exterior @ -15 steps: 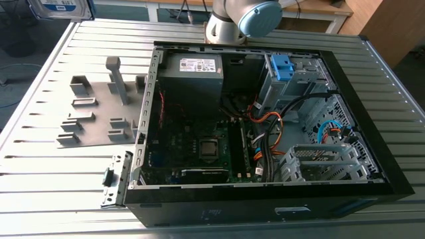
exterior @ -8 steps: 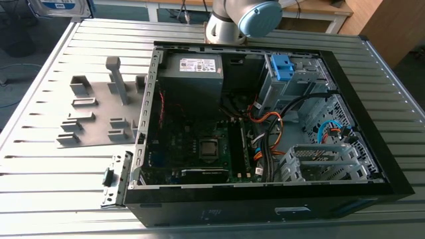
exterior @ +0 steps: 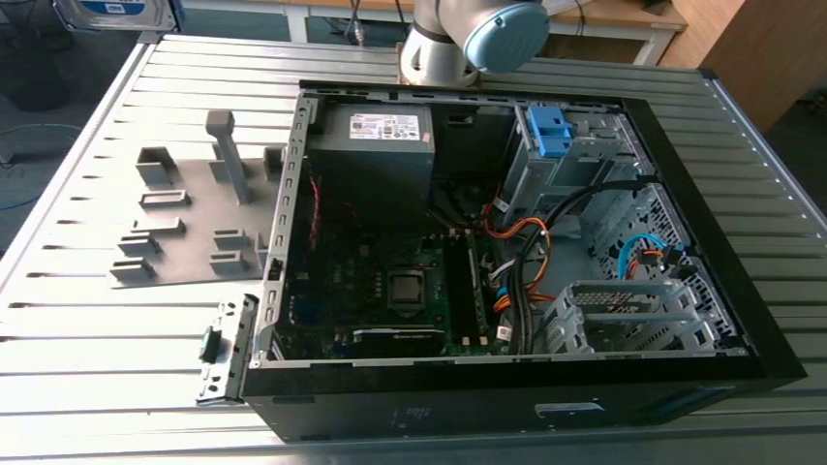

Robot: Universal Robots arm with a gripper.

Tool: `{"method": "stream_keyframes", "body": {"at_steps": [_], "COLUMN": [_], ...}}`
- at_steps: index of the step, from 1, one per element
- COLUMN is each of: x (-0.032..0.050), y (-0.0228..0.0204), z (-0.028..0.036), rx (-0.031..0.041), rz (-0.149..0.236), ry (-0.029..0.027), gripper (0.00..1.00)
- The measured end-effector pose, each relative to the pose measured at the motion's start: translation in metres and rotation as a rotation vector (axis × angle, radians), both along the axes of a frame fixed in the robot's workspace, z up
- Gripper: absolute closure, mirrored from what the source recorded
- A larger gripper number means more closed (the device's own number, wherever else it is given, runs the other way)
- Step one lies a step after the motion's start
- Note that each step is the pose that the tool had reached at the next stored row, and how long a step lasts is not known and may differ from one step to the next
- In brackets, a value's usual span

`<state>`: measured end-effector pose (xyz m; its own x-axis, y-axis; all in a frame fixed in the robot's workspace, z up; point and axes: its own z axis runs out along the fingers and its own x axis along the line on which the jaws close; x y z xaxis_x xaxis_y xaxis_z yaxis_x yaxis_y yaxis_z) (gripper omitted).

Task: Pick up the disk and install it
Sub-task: 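Pick up the disk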

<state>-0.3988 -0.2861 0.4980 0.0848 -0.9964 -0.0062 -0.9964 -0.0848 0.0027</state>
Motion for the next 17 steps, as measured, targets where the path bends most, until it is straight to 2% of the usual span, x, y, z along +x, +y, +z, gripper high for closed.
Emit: {"method": "stream_keyframes", "body": {"at_steps": [6, 17], "x": [0.0000, 0.0013], "y": [0.0000, -0.0001], "z": [0.0031, 0.0031], "rx": [0.0000, 0.0003], "rz": [0.000, 0.000], "ry": [0.0000, 0.0000], "gripper": [0.63, 0.63]}}
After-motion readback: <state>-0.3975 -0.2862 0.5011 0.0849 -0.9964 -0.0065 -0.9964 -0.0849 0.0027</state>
